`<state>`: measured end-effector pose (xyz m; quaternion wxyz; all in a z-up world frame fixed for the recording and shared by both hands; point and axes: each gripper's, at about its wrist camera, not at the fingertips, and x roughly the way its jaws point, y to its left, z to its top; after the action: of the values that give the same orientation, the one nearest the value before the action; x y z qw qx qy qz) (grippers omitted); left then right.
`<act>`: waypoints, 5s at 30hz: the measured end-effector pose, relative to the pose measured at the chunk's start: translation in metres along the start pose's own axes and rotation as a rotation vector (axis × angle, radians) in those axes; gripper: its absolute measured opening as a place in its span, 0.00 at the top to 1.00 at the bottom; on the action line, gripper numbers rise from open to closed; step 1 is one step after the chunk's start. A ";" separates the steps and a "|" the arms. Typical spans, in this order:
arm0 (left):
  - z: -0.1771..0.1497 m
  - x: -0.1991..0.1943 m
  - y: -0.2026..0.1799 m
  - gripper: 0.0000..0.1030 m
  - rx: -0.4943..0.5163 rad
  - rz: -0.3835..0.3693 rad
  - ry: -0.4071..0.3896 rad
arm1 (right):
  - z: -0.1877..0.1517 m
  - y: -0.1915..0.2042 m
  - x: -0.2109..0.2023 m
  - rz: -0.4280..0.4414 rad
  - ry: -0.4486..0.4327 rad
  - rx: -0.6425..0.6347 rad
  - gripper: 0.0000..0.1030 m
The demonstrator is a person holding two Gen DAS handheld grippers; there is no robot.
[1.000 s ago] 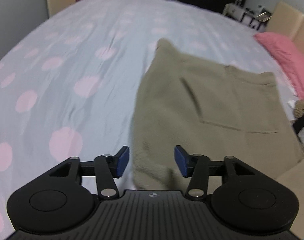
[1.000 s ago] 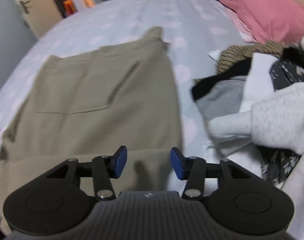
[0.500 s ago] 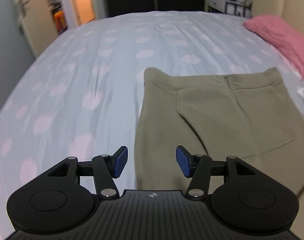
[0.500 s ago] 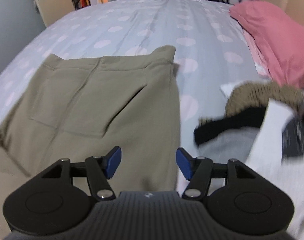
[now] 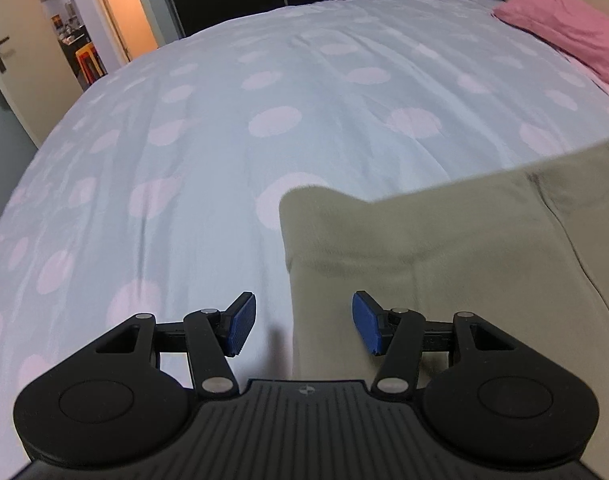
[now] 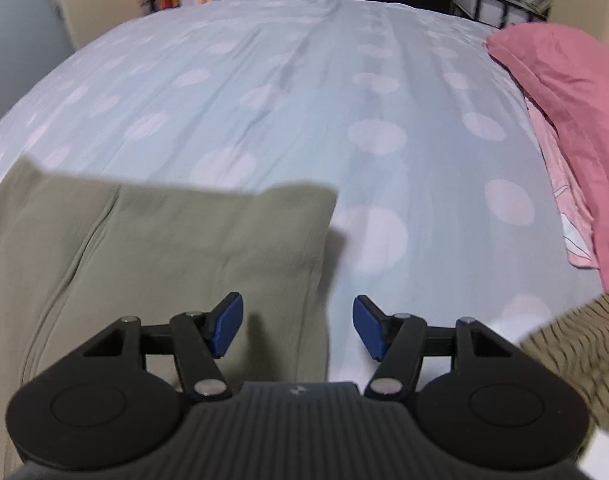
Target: Fold clothes
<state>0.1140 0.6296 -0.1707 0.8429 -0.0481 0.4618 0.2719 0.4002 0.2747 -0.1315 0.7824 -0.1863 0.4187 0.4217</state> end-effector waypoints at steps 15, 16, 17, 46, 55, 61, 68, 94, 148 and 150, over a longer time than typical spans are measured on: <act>0.024 0.059 0.006 0.58 -0.124 0.002 -0.038 | 0.036 -0.006 0.091 0.004 0.034 0.071 0.48; 0.025 0.058 0.005 0.65 -0.136 -0.009 -0.041 | 0.038 0.000 0.091 0.007 0.035 0.052 0.64; 0.026 0.057 0.002 0.74 -0.145 -0.012 -0.045 | 0.040 0.006 0.090 0.013 0.040 0.034 0.72; -0.102 -0.344 -0.003 0.90 -0.024 -0.004 -0.468 | -0.095 0.062 -0.329 0.163 -0.450 -0.161 0.83; -0.194 -0.381 -0.021 0.90 0.067 -0.043 -0.362 | -0.206 0.082 -0.380 0.239 -0.385 -0.268 0.83; -0.243 -0.360 -0.039 0.90 0.142 -0.084 -0.212 | -0.264 0.095 -0.365 0.277 -0.255 -0.349 0.83; -0.293 -0.342 -0.061 0.90 0.263 -0.123 -0.057 | -0.307 0.116 -0.324 0.277 -0.069 -0.502 0.83; -0.333 -0.358 -0.174 0.58 0.692 -0.108 -0.104 | -0.358 0.210 -0.346 0.156 -0.126 -0.773 0.40; -0.384 -0.318 -0.197 0.82 0.739 -0.114 -0.024 | -0.400 0.253 -0.275 0.236 -0.059 -0.837 0.61; -0.378 -0.333 -0.185 0.65 0.665 -0.157 -0.046 | -0.397 0.246 -0.288 0.259 -0.103 -0.787 0.56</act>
<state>-0.2193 0.2087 -0.1491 0.8409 0.2001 0.5011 0.0420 -0.0825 0.0151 -0.1124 0.6117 -0.3957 0.2058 0.6534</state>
